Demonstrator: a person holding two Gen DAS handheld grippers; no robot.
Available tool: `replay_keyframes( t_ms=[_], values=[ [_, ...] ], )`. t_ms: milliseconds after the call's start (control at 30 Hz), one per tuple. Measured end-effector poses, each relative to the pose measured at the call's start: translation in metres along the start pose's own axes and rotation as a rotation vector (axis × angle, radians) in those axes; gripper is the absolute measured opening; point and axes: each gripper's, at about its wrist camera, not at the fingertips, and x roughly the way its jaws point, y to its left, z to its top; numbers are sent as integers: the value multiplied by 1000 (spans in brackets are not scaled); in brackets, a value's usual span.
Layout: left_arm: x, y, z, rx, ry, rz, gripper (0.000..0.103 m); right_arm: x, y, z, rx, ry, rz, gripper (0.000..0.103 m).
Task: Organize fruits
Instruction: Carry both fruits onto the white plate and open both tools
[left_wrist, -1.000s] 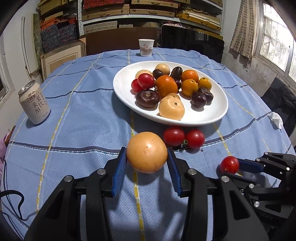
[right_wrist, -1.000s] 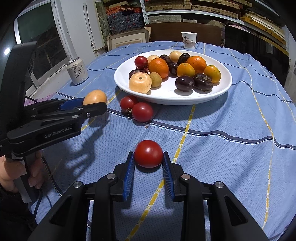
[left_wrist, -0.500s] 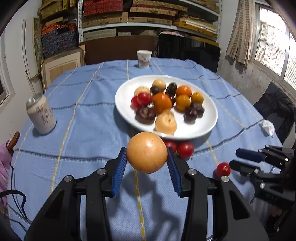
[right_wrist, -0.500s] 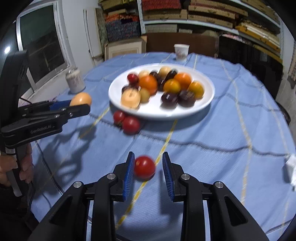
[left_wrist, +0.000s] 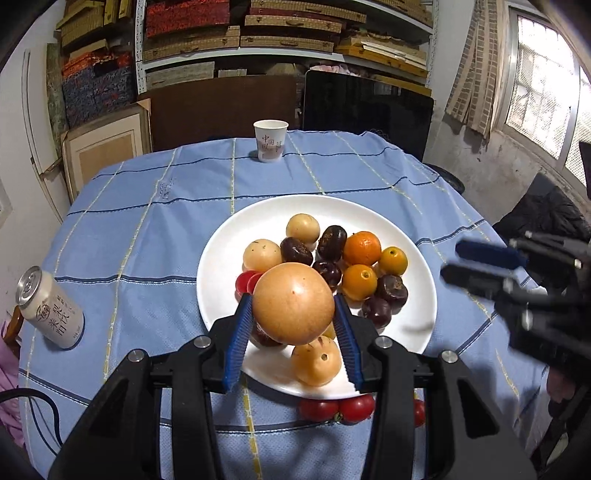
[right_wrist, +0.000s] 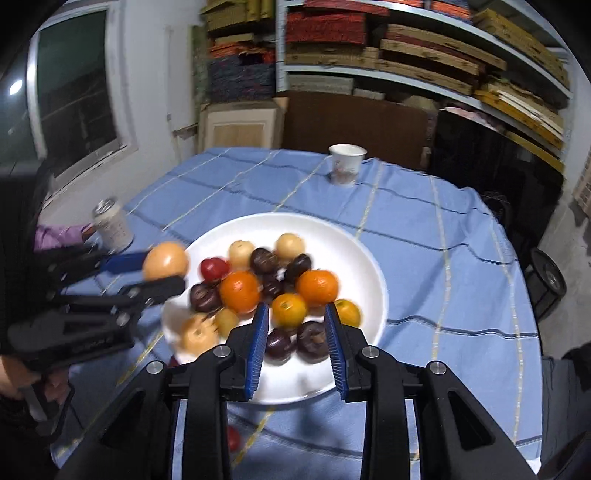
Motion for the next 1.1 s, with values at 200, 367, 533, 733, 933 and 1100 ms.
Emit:
replay_keyframes(
  t_ms=[200,367,533,733,933,1100],
  values=[
    [-15,10,-26,-11,0,-31,43,-1,44,-79,-109,79,94,46],
    [-24,13,-40,-25,7,-27,43,16,49,-100,-56,131,141,41],
    [-38,16,-47,-43,-10,-26,43,29,64,-103,-72,209,189,31],
    [-40,18,-51,-53,-7,-30,43,23,62,-109,-33,181,185,28],
    [-44,9,-44,-28,-18,-44,43,-6,47,-86,-35,76,125,28],
    [-26,-4,-20,-2,-4,-61,43,-10,24,-40,-54,25,51,28]
  ],
)
